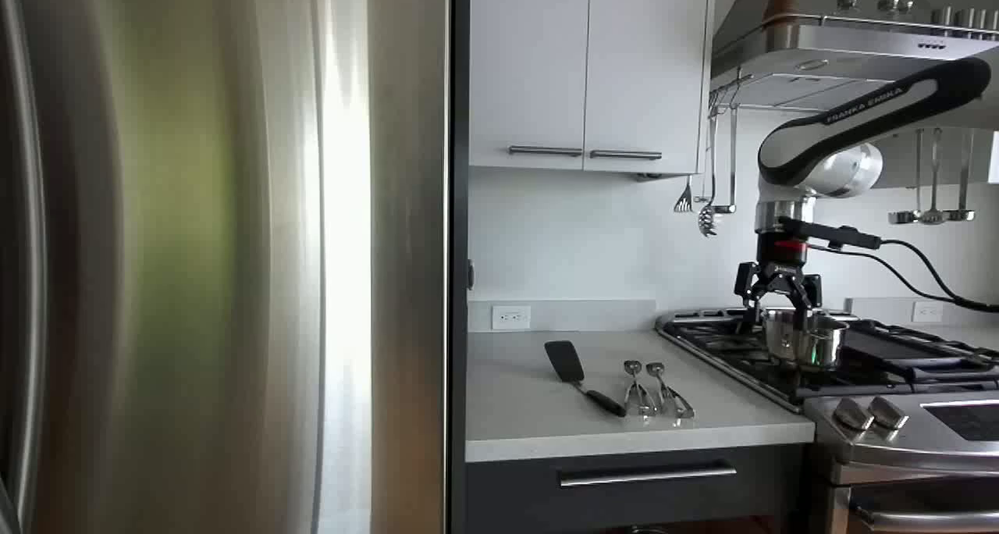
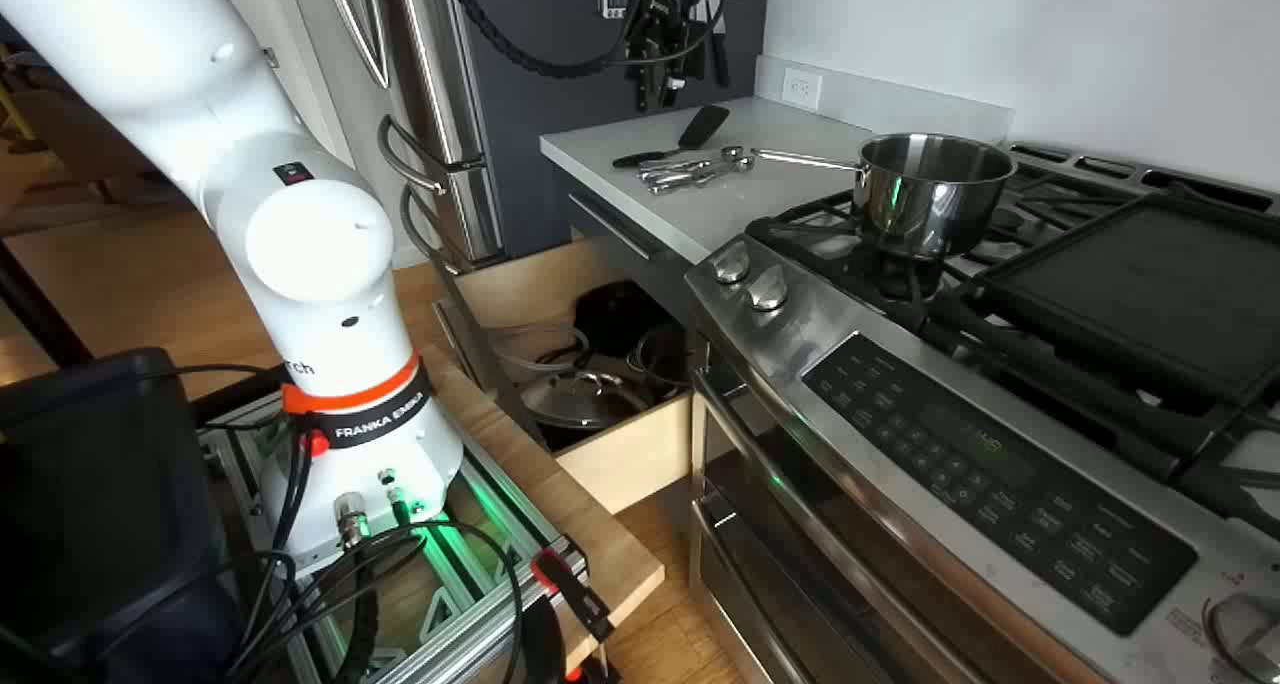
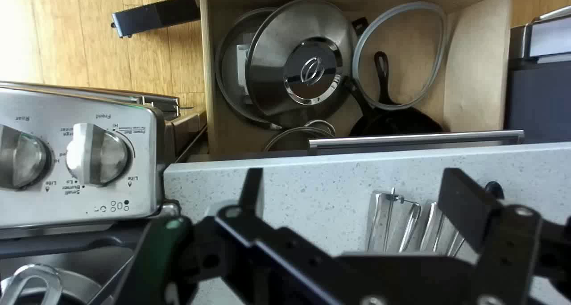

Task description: Close the open drawer

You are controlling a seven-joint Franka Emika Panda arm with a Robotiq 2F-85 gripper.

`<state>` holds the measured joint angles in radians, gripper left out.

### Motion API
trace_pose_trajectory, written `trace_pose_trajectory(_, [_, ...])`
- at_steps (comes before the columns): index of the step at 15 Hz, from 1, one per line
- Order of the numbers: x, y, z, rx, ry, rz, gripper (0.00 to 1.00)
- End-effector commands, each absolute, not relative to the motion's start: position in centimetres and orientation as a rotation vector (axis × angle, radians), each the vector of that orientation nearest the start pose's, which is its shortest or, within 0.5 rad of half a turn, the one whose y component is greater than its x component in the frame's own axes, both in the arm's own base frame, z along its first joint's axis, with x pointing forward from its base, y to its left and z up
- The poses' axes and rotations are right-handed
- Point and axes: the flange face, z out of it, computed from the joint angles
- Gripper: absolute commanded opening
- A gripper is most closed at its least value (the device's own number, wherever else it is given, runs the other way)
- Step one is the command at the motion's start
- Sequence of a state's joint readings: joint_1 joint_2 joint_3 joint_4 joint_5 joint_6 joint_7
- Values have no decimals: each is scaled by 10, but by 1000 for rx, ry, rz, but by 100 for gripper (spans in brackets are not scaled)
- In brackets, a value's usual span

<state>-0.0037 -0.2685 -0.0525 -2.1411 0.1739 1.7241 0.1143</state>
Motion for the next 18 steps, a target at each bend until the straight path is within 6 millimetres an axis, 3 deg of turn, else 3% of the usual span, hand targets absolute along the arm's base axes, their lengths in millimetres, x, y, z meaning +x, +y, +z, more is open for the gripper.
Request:
trace_pose_trajectory(1, [459,-12,507,-2938,305,230,100])
trace_pose_trajectory(7, [459,-12,507,-2938,305,230,100])
trace_pose_trajectory(8, [455,-1,503,-2991,338,213,100])
trace_pose_trajectory(11, [435,48,476,-3048,250,293,100])
trace_pose_trajectory(18, [363,169,374,-3048,185,544,100])
